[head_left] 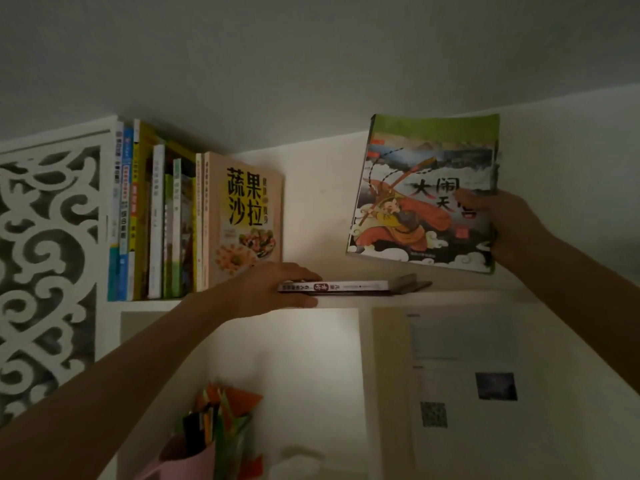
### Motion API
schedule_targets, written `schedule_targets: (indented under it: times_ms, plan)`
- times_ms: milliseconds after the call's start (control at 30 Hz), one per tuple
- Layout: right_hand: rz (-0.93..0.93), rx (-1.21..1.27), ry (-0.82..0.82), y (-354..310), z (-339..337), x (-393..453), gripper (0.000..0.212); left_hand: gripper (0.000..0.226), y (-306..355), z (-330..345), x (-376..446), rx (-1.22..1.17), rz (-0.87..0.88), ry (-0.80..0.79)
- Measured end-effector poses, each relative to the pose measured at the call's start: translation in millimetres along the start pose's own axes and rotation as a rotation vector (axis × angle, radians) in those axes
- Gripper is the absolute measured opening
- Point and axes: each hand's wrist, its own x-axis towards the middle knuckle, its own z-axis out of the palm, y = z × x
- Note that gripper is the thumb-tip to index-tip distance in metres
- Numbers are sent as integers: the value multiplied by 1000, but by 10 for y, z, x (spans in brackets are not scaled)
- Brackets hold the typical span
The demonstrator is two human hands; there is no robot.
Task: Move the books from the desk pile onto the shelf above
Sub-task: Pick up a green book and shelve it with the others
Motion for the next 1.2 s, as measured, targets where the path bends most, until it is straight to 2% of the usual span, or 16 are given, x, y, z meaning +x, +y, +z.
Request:
schedule_targets:
  times_ms: [167,267,333,400,500,600,733,800,867,967,1100,1167,1200]
  plan:
    - [-58,34,-19,-102,-135,80,13,66,-12,76,5,153,79,105]
    - [-70,57,-3,-140,-205,118,12,69,83,87,99,294,-16,274]
    - [-84,81,7,-158,-227,149,14,61,138,110,227,506,-114,351]
    - [-129,114,40,-177,-265,195,20,46,151,143,351,585,-186,392]
    - [-162,152,54,-173,-275,242,30,43,65,106,396,521,-298,504]
    - [-149,207,-24,-88,-239,264,21,46,-33,45,360,470,-413,551]
    - [-118,278,-39,70,-110,247,21,47,-198,-190,394,78,-557,755]
    - [-89,294,-79,151,11,242,25,51,-303,-301,403,35,-664,821]
    - [-33,238,-97,284,217,268,22,50,-398,-367,362,2,-753,869]
    - [27,150,-152,517,716,345,37,46,-512,-458,297,-209,-784,916]
    - [88,-77,-258,832,1443,433,28,41,-569,-585,212,-483,-756,908]
    - [171,-144,-322,974,1640,502,25,35,-582,-583,136,-374,-737,957]
    - [223,-169,-353,1018,1681,549,27,32,-584,-572,92,-210,-729,993]
